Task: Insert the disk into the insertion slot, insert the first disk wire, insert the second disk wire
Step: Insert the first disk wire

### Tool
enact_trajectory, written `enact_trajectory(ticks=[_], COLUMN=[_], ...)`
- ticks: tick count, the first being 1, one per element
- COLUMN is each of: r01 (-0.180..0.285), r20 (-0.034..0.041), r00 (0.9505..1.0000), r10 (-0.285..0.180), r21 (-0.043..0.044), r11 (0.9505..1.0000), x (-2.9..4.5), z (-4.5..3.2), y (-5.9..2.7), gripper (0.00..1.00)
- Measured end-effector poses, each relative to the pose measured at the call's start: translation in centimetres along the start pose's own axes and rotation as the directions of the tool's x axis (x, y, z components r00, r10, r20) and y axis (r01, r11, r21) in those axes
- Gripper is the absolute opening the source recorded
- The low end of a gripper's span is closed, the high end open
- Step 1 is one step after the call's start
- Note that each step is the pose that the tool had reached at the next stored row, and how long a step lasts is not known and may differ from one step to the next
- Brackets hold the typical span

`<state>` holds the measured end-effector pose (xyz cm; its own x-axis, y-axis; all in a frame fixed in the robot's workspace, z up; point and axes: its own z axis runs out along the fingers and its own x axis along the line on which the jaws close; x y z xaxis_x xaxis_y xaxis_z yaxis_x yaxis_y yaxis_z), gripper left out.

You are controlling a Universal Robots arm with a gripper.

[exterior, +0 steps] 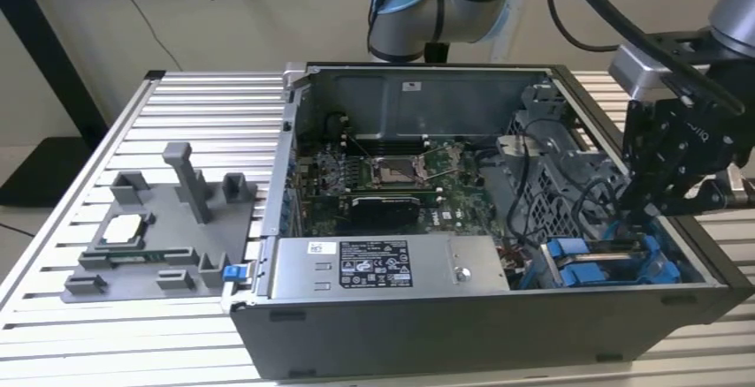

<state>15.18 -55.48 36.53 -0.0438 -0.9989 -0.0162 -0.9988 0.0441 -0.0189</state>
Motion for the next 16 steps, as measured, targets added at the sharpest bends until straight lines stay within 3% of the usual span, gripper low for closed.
enact_trajectory(ticks=[8,16], r01=[-0.001,-0.001], r20=[0.0000,0.0000], r00=[1.0000,1.0000], r10=[0.001,0.001], r21=[0.0004,-0.0060], r11=[1.0000,1.0000], x=[-1.33,-1.68], z=[-0.42,-0.44], y=[-0.27,-2.70], gripper=[1.00,1.00])
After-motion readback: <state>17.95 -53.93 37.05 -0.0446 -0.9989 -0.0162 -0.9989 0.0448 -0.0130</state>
